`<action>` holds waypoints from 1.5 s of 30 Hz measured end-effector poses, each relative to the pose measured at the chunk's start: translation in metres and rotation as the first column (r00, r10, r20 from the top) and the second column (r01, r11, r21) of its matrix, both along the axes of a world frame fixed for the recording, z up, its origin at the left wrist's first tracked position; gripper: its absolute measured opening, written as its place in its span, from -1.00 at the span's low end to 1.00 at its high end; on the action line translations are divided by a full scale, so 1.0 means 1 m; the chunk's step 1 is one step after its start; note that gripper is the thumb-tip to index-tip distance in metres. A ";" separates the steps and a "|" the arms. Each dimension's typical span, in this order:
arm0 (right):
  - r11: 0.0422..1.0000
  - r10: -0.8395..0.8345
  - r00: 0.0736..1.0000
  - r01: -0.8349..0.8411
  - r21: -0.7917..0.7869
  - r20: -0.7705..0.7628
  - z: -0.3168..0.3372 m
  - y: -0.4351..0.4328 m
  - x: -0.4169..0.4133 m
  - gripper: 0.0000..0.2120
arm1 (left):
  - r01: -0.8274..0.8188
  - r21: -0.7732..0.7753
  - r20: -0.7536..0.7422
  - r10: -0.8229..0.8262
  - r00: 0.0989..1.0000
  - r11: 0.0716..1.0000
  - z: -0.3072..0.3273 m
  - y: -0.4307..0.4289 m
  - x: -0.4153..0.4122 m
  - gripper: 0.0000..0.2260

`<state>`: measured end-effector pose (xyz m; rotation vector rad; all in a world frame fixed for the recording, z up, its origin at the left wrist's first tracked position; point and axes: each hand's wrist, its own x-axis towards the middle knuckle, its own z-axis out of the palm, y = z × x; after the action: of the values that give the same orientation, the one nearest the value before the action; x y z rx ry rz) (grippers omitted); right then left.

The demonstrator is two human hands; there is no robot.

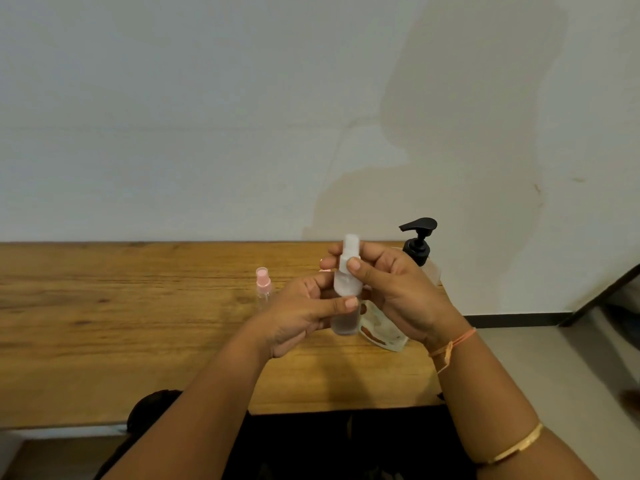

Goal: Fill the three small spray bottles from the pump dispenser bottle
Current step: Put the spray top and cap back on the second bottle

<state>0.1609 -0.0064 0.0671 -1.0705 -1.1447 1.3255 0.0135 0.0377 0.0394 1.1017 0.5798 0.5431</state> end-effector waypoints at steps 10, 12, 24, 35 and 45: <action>0.937 -0.349 0.909 0.346 0.051 0.226 -0.013 0.013 -0.027 -0.88 | -0.212 0.247 -0.134 0.250 0.959 0.946 -0.013 -0.005 0.011 -0.83; 0.925 -0.380 0.894 0.375 0.068 0.238 -0.016 0.015 -0.031 -0.88 | -0.246 0.273 -0.134 0.290 0.948 0.930 -0.015 -0.006 0.014 -0.82; 0.892 -0.451 0.768 0.402 0.205 0.454 -0.019 0.008 -0.027 -0.87 | -0.253 0.409 -0.271 0.381 0.884 0.877 -0.010 -0.001 0.009 -0.65; 0.903 -0.427 0.762 0.384 0.192 0.487 -0.022 0.009 -0.029 -0.84 | -0.192 0.471 -0.422 0.411 0.808 0.861 -0.014 0.005 -0.001 -0.67; 0.901 -0.420 0.752 0.414 0.131 0.508 -0.023 0.008 -0.022 -0.76 | -0.252 0.515 -0.600 0.555 0.577 0.819 -0.042 0.006 0.004 -0.72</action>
<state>0.1386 0.0018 0.0445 -1.6382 -1.1988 0.6771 0.0180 0.0440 -0.0028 1.5776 1.5389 0.6232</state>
